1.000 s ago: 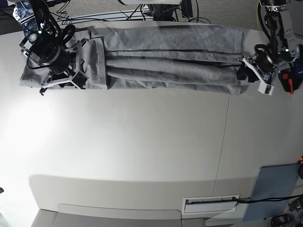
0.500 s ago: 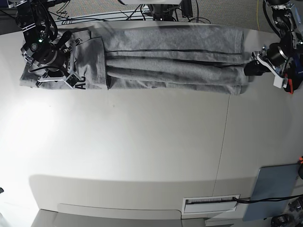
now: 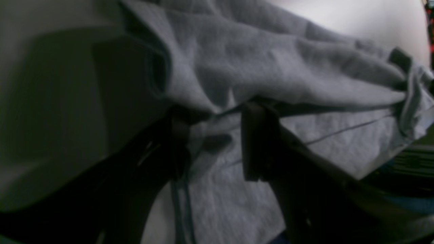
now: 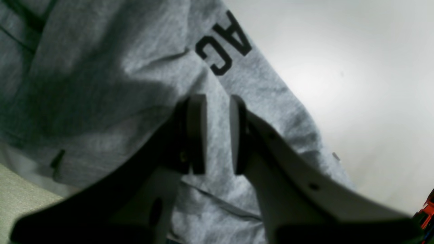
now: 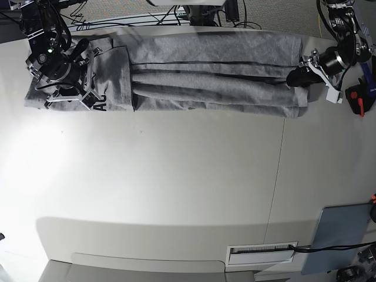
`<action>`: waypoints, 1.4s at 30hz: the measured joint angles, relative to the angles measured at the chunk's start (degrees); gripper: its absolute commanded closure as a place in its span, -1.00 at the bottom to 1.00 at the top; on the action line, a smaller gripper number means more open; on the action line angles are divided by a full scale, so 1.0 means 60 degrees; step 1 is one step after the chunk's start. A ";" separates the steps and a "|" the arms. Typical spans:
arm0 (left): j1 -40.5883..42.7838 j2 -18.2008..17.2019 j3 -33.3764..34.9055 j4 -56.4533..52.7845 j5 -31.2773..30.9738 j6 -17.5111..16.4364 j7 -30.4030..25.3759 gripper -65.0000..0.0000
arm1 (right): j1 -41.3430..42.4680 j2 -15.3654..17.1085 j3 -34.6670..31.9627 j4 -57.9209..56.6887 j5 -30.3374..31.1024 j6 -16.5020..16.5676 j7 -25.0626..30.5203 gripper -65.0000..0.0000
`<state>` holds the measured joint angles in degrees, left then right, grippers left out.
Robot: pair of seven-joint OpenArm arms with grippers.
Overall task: Fold the T-shirt properly
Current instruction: 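Grasp the strip end with the right gripper and lift it slightly, then carry the left gripper's strip end toward the right gripper, folding it over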
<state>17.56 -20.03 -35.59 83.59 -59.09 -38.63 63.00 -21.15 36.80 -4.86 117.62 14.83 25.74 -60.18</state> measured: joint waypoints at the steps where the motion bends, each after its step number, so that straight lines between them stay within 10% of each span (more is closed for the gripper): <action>1: 0.0069 0.0004 0.0000 0.0000 0.0007 0.0000 -0.0011 0.19 | 0.0004 0.0000 0.0000 0.0000 0.0000 0.0000 0.0004 0.61; 28: 0.0270 0.1654 -0.0018 0.0004 0.1129 0.0739 -0.3206 0.20 | 0.0004 0.0000 0.0000 0.0000 0.0000 0.0000 -0.0109 0.61; 38: 0.0266 0.2149 -0.0036 0.0004 0.1614 0.0718 -0.3333 0.99 | 0.0004 0.0000 0.0000 0.0000 0.0000 0.0000 -0.0219 0.61; 42: 0.0273 0.2157 -0.0033 0.0000 0.1676 0.0725 -0.3668 1.00 | 0.0004 0.0000 0.0000 0.0000 0.0000 0.0000 -0.0219 0.61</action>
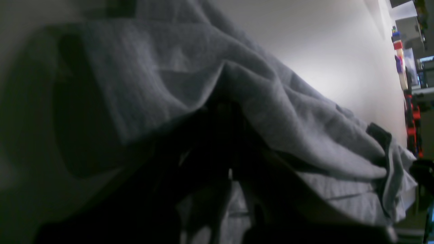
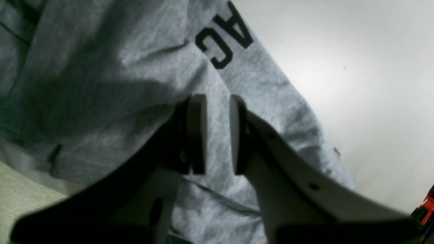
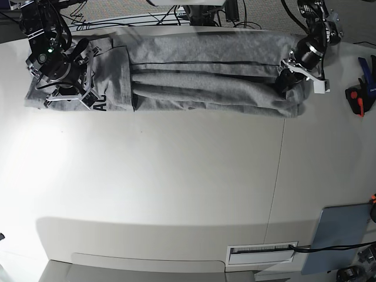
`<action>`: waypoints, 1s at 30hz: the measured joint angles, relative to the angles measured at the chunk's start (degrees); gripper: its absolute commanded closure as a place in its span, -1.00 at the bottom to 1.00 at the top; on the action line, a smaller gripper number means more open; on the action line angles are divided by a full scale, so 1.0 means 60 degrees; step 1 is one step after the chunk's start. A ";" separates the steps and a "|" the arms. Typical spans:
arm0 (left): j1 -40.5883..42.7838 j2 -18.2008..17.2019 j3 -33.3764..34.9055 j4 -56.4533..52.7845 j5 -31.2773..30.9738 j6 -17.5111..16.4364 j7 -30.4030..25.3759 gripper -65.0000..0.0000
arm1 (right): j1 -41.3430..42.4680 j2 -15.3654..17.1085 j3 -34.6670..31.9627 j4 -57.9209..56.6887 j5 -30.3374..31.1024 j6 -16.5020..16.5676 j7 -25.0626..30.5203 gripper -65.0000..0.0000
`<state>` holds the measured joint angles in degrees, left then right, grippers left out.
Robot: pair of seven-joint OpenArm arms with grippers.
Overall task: Fold the T-shirt properly
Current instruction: 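Carry the left gripper's strip end toward the right gripper, folding it over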
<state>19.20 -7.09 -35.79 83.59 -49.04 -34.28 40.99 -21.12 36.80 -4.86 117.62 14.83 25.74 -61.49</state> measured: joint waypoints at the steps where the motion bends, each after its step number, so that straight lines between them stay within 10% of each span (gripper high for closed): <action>1: 0.0004 0.0015 0.0000 0.0000 0.0029 0.0029 -0.0102 1.00 | 0.0000 0.0000 0.0000 0.0000 0.0000 0.0000 0.0000 0.61; 20: -0.0324 -0.0586 -0.1486 0.0051 -0.1246 -0.0648 0.0725 1.00 | 0.0000 0.0000 0.0000 0.0000 0.0000 -0.0219 0.0007 0.61; 30: -0.0299 0.1126 -0.0805 0.0627 -0.3450 -0.0834 0.2131 1.00 | 0.0000 0.0000 0.0000 0.0000 0.0000 -0.0222 0.0244 0.61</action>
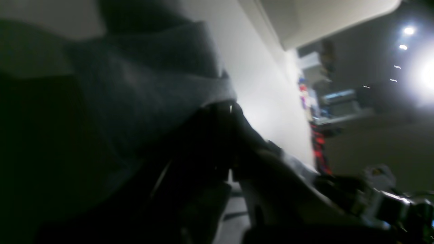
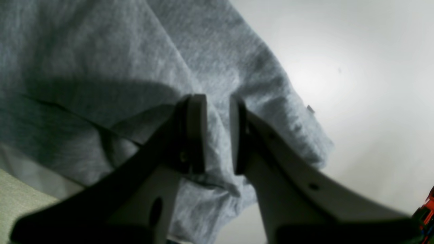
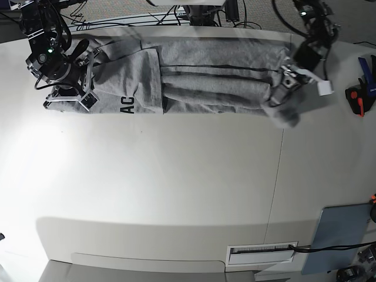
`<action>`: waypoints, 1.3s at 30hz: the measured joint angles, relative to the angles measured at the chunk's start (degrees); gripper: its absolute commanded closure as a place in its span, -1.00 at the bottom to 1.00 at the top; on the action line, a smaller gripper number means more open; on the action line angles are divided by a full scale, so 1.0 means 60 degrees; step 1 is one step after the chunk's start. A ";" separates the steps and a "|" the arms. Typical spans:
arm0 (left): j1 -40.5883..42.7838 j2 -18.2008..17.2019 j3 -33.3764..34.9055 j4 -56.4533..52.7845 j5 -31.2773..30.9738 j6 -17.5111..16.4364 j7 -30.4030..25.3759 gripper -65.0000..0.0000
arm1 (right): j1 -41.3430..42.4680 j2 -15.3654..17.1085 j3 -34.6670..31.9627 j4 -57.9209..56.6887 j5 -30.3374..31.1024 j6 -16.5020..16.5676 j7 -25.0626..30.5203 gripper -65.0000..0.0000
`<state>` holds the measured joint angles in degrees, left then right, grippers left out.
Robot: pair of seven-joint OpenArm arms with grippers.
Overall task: Fold the T-shirt properly
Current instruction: 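Carry the left gripper's strip end toward the right gripper, folding it over, then release and smooth the folded-over end with the left gripper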
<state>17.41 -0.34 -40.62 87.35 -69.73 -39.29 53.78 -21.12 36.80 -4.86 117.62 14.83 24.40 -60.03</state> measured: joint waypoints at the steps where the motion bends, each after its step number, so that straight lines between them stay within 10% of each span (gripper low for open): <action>1: 0.0004 0.0091 0.0208 0.0131 0.0000 0.0000 0.0033 1.00 | 0.0000 0.0000 0.0000 0.0000 0.0000 0.0000 0.0015 0.61; 14: 0.0667 0.1053 0.4040 0.1555 0.0368 0.0226 -0.0186 1.00 | 0.0000 0.0000 0.0000 0.0000 -0.0499 -0.0011 0.0124 0.61; 28: 0.0448 0.1286 0.6036 0.1563 0.2863 0.0969 -0.0929 1.00 | 0.0000 0.0000 0.0488 0.0000 -0.1996 -0.1738 0.0117 0.61; 33: 0.0018 0.1242 0.6961 0.1566 0.2969 0.0925 -0.0903 0.00 | 0.0000 -0.0004 0.0845 0.0000 -0.2000 -0.1745 0.0120 0.61; 39: -0.0790 0.1246 0.7632 0.1570 0.2940 0.0863 -0.0681 -0.04 | 0.0000 -0.0004 0.1632 0.0000 -0.1996 -0.1745 0.0117 0.61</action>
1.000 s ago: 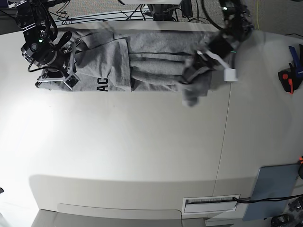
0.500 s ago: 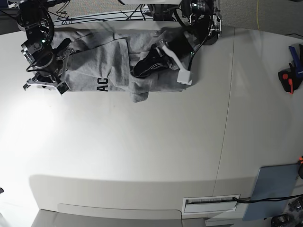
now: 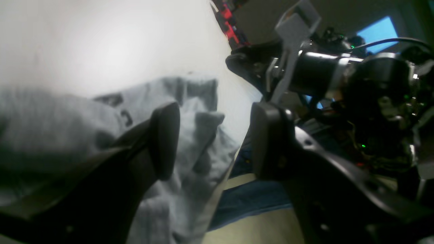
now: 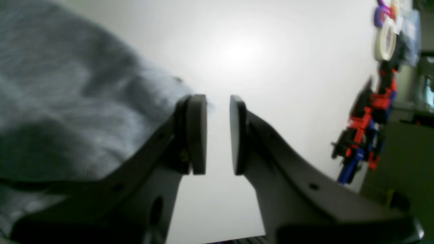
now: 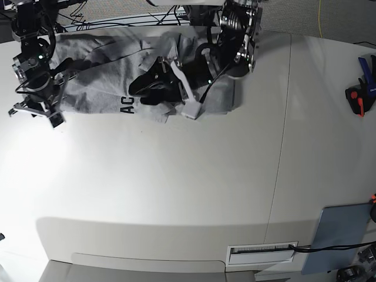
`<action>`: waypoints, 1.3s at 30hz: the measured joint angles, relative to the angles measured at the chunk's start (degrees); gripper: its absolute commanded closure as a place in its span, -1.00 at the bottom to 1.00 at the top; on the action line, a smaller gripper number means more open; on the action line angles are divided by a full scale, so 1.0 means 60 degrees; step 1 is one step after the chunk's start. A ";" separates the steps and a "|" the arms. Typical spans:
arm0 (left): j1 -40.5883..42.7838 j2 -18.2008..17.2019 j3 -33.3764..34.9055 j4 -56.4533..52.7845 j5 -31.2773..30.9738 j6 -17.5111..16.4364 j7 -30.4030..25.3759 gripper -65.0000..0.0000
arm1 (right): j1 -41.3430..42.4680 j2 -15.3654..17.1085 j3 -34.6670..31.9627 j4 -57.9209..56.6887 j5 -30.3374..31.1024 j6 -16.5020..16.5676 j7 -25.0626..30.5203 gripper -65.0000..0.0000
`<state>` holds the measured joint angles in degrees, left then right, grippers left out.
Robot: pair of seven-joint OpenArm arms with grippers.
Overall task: Fold the T-shirt properly
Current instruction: 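Release and smooth the folded-over end with the left gripper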
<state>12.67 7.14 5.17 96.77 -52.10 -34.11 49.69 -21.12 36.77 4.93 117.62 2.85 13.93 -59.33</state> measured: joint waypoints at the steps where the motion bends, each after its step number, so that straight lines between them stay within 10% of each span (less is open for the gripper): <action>1: -0.0117 -0.0007 -0.0029 0.0000 0.0004 0.0004 0.0233 -0.04 | 0.0000 0.0000 0.0131 0.0000 0.0000 0.0000 0.0004 0.61; 9: -0.0273 -0.0025 -0.0954 0.0000 0.0040 -0.0007 0.1810 -0.04 | -0.0270 -0.0026 0.1337 0.0004 -0.0004 -0.0182 -0.0069 0.61; 23: 0.0532 -0.0481 -0.1450 0.0004 0.1727 0.0372 0.1927 -0.04 | -0.0506 -0.0047 0.1687 0.0004 0.0018 -0.0182 -0.0029 0.61; 39: -0.0102 -0.0539 0.2473 -0.0029 0.3231 0.1628 -0.0255 -0.04 | -0.0514 -0.0047 0.1687 0.0004 0.0004 -0.0182 -0.0066 0.61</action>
<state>12.05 3.90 20.01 96.60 -32.71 -24.34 48.16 -24.21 36.49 15.05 117.64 2.87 12.84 -59.72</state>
